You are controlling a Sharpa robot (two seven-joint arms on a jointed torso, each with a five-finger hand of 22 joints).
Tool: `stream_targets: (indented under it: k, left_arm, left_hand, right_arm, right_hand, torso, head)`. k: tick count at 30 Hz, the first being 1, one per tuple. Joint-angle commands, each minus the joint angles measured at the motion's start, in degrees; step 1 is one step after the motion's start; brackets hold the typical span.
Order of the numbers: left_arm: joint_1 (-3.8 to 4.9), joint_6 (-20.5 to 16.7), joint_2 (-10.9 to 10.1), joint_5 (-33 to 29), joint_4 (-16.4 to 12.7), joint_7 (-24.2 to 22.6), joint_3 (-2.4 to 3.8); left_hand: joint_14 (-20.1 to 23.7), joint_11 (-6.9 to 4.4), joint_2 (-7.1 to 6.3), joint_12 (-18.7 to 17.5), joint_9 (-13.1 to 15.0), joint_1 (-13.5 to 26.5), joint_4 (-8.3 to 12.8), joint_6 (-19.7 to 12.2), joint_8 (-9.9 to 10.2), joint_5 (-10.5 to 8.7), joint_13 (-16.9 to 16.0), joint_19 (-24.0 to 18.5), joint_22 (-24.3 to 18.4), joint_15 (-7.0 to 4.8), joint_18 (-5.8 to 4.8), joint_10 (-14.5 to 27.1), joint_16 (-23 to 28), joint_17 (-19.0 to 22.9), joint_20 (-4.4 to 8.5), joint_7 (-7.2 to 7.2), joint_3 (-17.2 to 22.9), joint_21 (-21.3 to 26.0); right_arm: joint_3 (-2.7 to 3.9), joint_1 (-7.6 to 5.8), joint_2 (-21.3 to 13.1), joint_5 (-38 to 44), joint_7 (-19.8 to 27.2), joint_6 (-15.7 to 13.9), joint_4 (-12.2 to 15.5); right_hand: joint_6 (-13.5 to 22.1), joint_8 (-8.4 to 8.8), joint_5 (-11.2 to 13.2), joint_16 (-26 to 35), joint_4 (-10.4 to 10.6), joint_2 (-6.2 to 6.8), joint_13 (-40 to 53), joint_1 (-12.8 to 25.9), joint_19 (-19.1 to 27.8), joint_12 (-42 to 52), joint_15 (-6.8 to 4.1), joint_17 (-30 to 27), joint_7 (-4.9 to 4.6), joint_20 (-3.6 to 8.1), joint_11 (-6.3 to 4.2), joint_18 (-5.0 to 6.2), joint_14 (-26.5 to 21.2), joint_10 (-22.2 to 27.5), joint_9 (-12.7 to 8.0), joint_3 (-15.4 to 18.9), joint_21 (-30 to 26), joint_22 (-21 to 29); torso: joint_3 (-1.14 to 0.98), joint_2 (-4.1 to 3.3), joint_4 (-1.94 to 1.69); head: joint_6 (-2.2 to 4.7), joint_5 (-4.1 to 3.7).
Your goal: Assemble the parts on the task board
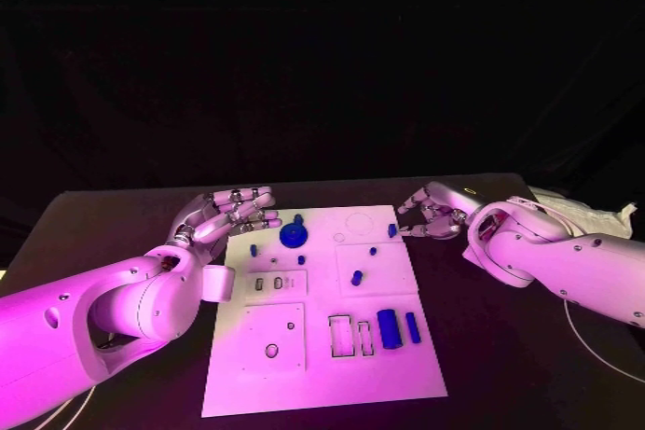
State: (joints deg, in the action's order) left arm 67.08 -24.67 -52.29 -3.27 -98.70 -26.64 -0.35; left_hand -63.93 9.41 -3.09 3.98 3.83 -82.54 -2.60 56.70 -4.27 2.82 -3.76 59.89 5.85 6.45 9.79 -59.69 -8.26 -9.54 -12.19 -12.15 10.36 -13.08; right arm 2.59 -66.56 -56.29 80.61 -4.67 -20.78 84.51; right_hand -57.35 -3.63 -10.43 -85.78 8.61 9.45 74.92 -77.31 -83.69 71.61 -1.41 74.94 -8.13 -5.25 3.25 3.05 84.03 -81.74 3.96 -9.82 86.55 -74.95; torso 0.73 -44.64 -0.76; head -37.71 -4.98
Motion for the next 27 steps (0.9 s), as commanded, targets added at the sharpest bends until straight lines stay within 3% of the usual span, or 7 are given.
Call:
stream_targets:
  k: [1,9,17,27]
  left_arm:
    - [0.05,1.4,0.2,0.0,0.2,-0.2,0.05]
    - [0.04,1.4,0.3,0.0,0.6,-0.2,0.05]
    - [0.03,1.5,0.3,0.0,0.6,-0.1,0.05]
    - [0.02,1.6,0.3,0.0,0.7,0.0,0.05]
  left_hand:
    - [-0.4,-0.09,0.55,-0.2,0.0,-0.1,0.4,0.5,0.2,-0.01,0.0,0.4,-0.1,-0.06,0.57,-0.5,0.2,-0.1,-0.03,0.00,-0.1,0.2]
    - [-0.4,-0.09,0.55,-0.2,0.0,-0.1,0.4,0.5,0.2,-0.01,0.0,0.4,-0.1,-0.06,0.57,-0.5,0.2,-0.1,-0.03,0.00,-0.1,0.2]
    - [-0.5,-0.09,0.55,-0.2,0.0,0.1,0.5,0.5,0.2,-0.02,0.1,0.4,-0.1,-0.06,0.56,-0.5,0.3,-0.1,-0.02,-0.03,-0.1,0.2]
    - [-0.5,-0.09,0.55,-0.2,0.0,0.1,0.5,0.5,0.2,-0.02,0.1,0.4,-0.1,-0.06,0.56,-0.5,0.3,-0.1,-0.02,-0.03,-0.1,0.2]
  right_arm:
    - [0.00,0.37,0.4,-0.2,2.6,2.0,-0.7]
    - [0.00,0.91,1.6,0.1,2.8,2.0,-2.2]
    - [0.00,1.18,3.5,0.3,2.5,1.6,-4.1]
    - [0.00,1.40,5.0,0.4,2.5,2.7,-5.3]
  right_hand:
    - [0.3,0.10,0.0,0.2,-0.4,-0.06,2.3,-0.7,0.4,-0.2,0.47,7.0,-0.11,-0.11,-0.06,-0.71,4.3,0.2,-0.1,-0.1,-0.2,-4.7]
    - [0.3,0.01,-0.1,0.2,-0.6,-0.31,2.5,-1.2,0.4,0.1,0.48,7.1,-0.12,-0.14,-0.06,-0.72,4.3,0.1,0.0,-0.2,-0.2,-4.8]
    - [-0.4,-0.17,1.0,0.1,-1.8,-2.23,3.0,-3.0,0.3,0.8,0.44,7.3,-0.15,-0.12,-0.09,-0.76,4.3,-0.3,0.1,-1.6,-0.2,-5.0]
    - [-2.2,-0.48,1.2,0.0,-3.4,-3.46,3.6,-4.4,0.2,1.5,0.28,7.5,0.00,-0.01,-0.23,-0.79,4.4,-0.7,0.3,-3.4,-0.1,-5.1]
  torso:
    - [-0.23,-0.11,-0.06]
    - [-0.18,-0.10,0.00]
    - [-0.12,-0.11,-0.13]
    - [-0.14,-0.09,-0.11]
  head:
    - [-0.04,0.07]
    - [-0.22,0.28]
    - [-0.42,0.37]
    - [-0.69,0.73]
